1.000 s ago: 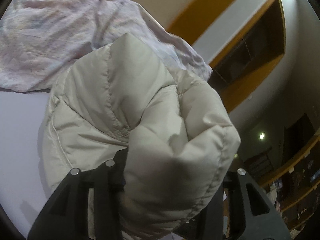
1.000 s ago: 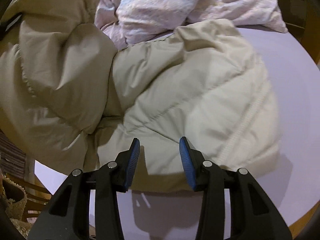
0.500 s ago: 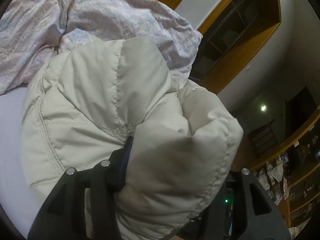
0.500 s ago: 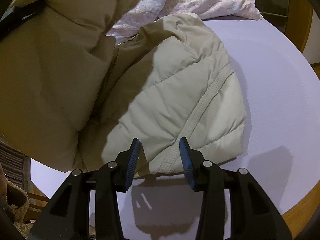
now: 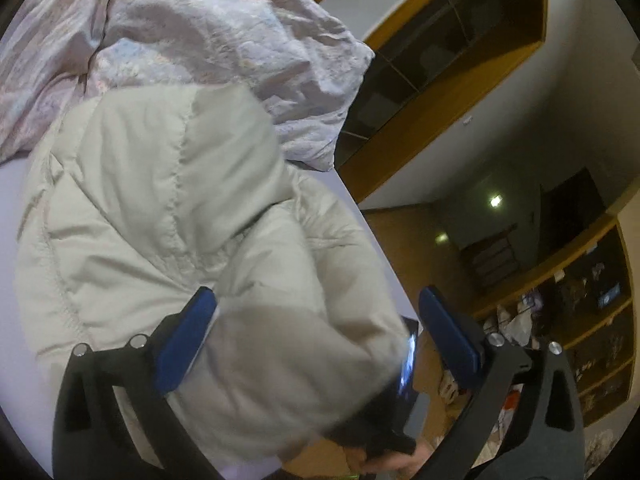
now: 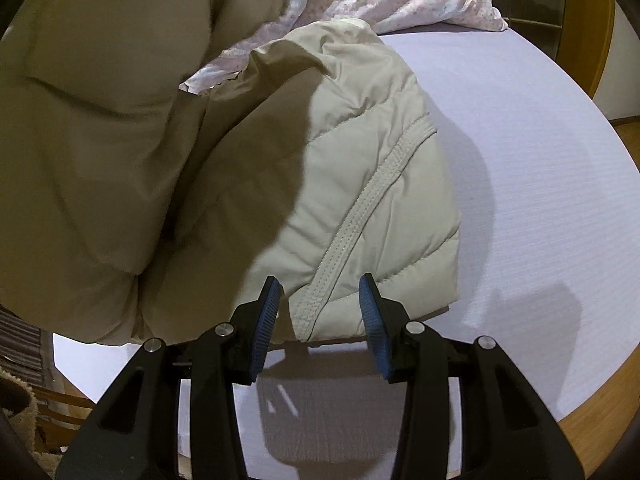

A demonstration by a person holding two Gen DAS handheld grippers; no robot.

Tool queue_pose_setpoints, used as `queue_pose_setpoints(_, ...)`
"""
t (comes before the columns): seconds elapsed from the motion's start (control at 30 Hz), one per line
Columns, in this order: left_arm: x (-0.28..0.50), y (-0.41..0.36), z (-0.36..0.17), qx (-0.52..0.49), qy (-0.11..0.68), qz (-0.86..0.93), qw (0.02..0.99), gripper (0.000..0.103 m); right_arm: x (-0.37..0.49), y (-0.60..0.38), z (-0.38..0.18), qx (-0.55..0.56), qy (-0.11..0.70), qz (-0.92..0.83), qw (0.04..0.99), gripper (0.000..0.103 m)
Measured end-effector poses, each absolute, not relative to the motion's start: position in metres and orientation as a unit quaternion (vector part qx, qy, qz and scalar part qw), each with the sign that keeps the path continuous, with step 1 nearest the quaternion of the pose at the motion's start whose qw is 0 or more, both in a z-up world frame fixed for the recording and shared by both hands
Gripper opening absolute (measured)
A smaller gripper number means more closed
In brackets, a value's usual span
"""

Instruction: Fold large clothes

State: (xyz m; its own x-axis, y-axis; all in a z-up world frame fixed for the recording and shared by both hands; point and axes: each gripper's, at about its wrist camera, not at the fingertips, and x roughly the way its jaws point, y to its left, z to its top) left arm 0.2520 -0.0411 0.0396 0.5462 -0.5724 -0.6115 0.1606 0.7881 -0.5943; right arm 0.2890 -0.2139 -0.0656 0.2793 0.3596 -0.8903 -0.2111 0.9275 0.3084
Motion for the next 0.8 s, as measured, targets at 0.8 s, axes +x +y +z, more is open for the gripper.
queue_pose_setpoints(0.8,0.228,0.047,0.028,-0.189,0.427,-0.017,0.884,0.101,0.291,-0.214,-0.072,0.072,0.576,0.173,0.796,0.044)
